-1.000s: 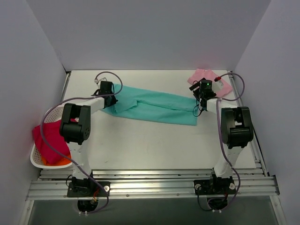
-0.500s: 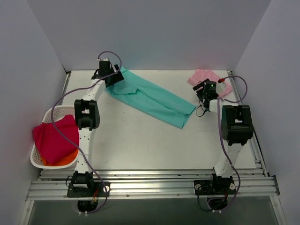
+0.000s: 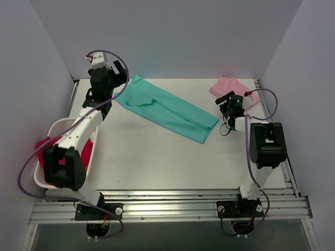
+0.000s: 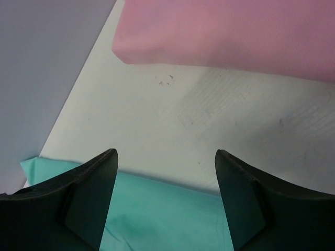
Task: Fold and stack the t-shirts
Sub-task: Fold the tshirt
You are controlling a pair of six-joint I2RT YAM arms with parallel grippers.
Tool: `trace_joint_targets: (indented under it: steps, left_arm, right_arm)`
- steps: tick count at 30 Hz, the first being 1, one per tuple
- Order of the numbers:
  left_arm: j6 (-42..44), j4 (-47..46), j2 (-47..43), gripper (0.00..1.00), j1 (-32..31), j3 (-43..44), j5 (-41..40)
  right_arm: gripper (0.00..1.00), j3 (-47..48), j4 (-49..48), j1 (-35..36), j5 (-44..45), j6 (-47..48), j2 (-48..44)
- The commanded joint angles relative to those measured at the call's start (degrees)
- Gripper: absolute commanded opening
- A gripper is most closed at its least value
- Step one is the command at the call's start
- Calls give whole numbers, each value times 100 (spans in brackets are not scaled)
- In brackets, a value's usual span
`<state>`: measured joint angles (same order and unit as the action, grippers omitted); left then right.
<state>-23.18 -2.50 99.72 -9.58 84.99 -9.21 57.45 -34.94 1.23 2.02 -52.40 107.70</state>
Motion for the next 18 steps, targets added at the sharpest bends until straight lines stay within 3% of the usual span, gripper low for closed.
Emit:
trace_joint_targets:
  steps: [1, 2, 3, 4, 6, 7, 9, 11, 14, 18]
  left_arm:
    - [1005, -2021, -1339, 94, -1540, -1819, -1152]
    - [1052, -2592, -1472, 94, -1764, -2246, -988]
    - [957, -3711, -1491, 94, -1853, -2642, 241]
    - [764, -4384, -1360, 94, -1854, -3002, 836]
    - [-148, -6068, -632, 94, -1793, -3655, 1534]
    - [-961, -6278, -377, 94, -1784, -3656, 1858]
    - [-1547, -6482, 247, 94, -1941, -3437, 2133]
    - [-1988, -6072, 468, 94, -2326, -3262, 1715]
    - [-2436, -4684, 740, 94, -2810, -2884, 355]
    - [-3147, -2393, 1058, 94, -3680, -1997, -747]
  right_arm:
    - [71, -146, -198, 70, 105, -16, -671]
    - [71, -190, -171, 79, 132, -16, -741]
    - [71, -269, -136, 87, 141, -16, -890]
    - [71, -322, -84, 122, 158, -7, -969]
    - [71, -427, -57, 149, 184, -16, -1241]
    - [71, -541, 4, 175, 193, 2, -1356]
    - [71, -638, 118, 193, 289, 54, -1593]
    - [71, -744, 390, 193, 474, 160, -1971]
    - [73, -875, 795, 175, 860, 335, -2551]
    - [73, -999, 1129, 140, 1204, 397, -3280]
